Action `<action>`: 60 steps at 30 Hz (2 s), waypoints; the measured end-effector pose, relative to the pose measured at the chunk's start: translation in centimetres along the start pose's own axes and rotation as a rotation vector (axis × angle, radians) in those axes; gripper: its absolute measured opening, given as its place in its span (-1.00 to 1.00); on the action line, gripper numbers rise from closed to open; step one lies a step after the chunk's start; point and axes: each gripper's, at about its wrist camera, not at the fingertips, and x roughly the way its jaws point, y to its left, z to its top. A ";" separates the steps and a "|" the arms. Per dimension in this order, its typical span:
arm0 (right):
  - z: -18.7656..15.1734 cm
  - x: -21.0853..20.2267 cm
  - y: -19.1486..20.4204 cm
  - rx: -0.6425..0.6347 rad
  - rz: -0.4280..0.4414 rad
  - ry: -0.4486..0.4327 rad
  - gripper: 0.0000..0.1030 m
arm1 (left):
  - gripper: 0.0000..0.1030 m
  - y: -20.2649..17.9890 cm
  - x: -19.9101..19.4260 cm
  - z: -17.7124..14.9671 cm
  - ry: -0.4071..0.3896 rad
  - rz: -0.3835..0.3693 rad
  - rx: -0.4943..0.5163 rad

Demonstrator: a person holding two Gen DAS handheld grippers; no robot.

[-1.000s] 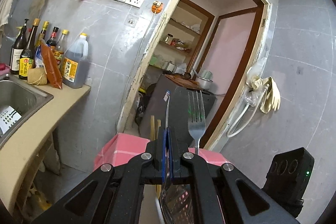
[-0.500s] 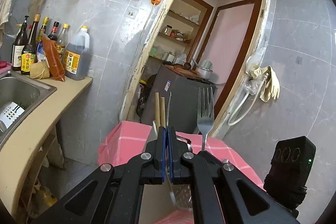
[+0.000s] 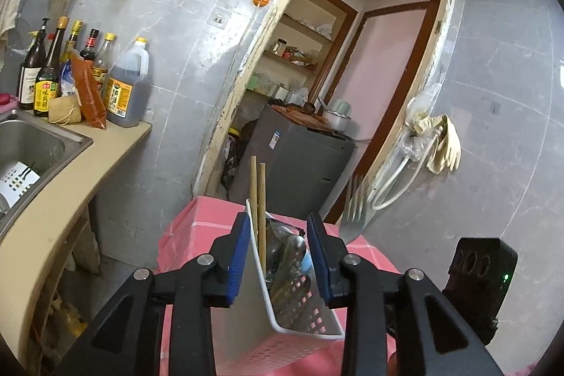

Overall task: Organize utensils
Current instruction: 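Lower the knife and fork into the caddy and open both tools, then move both empty tools back over the two steel spoons on the tablecloth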

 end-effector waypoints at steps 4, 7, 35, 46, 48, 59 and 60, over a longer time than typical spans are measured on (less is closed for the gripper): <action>0.6 -0.3 0.9 -0.026 0.003 0.022 -0.87 | -0.29 -0.1 -0.9 0.4 -0.014 0.019 -0.024; 1.3 -1.6 1.1 -0.024 -0.032 0.008 -0.83 | -0.18 -0.3 -1.4 0.7 -0.011 0.041 -0.034; 6.3 -19.8 -6.0 -0.024 -0.474 -0.140 0.97 | 0.99 -13.3 -1.8 -2.6 -0.027 0.212 0.106; 3.8 -21.1 -11.5 0.024 -0.545 -0.063 0.97 | 0.99 -17.4 2.6 -6.0 0.064 0.181 0.165; 3.3 -21.0 -12.7 0.032 -0.545 -0.049 0.97 | 0.99 -17.8 3.5 -6.4 0.076 0.180 0.169; 0.6 -18.0 -19.3 0.083 -0.516 0.039 0.97 | 0.99 -17.9 10.1 -9.9 0.153 0.196 0.152; 0.3 -17.7 -19.8 0.086 -0.506 0.045 0.97 | 0.99 -17.9 10.6 -10.2 0.161 0.198 0.151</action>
